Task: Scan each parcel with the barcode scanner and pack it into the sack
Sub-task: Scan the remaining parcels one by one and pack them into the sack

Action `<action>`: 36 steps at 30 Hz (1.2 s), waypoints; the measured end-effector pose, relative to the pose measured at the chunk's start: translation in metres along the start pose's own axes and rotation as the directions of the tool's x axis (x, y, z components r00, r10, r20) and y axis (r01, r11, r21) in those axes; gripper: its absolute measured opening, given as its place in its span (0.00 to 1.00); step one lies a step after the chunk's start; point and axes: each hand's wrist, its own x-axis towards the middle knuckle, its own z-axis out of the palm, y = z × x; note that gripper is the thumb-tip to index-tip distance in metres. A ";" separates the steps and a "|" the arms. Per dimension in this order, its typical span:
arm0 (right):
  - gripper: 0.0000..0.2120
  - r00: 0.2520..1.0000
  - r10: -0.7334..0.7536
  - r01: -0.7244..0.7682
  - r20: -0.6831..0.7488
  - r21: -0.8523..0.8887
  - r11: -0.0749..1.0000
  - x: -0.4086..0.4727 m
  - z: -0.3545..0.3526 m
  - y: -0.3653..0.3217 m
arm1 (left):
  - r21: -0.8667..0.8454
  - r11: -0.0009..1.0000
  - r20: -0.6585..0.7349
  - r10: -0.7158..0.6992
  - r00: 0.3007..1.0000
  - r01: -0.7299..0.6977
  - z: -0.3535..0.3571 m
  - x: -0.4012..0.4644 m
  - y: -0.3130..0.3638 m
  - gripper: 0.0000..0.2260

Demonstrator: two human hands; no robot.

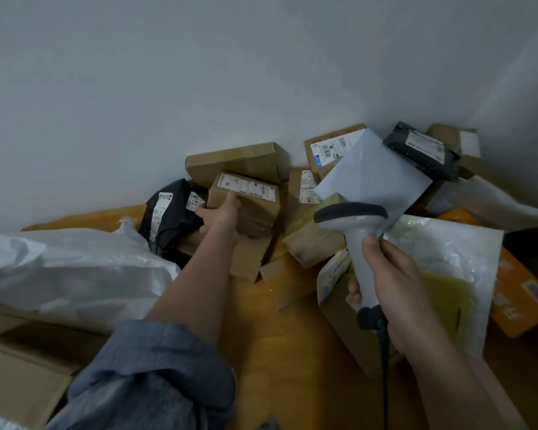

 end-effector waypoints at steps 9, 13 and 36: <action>0.14 0.999 -0.042 0.042 -0.025 -0.002 0.999 -0.024 -0.011 -0.010 | -0.222 0.975 0.178 0.061 0.982 -0.020 -0.025 -0.048 -0.018 0.33; 0.12 0.995 -0.091 0.093 -0.049 0.041 0.995 -0.045 -0.015 -0.015 | -0.290 0.956 0.327 0.151 0.933 -0.053 -0.048 -0.094 -0.024 0.32; 0.41 0.964 -0.256 0.253 -0.068 -0.047 0.966 -0.143 -0.050 -0.004 | 0.096 0.917 0.638 0.243 0.731 -0.388 -0.167 -0.233 -0.100 0.41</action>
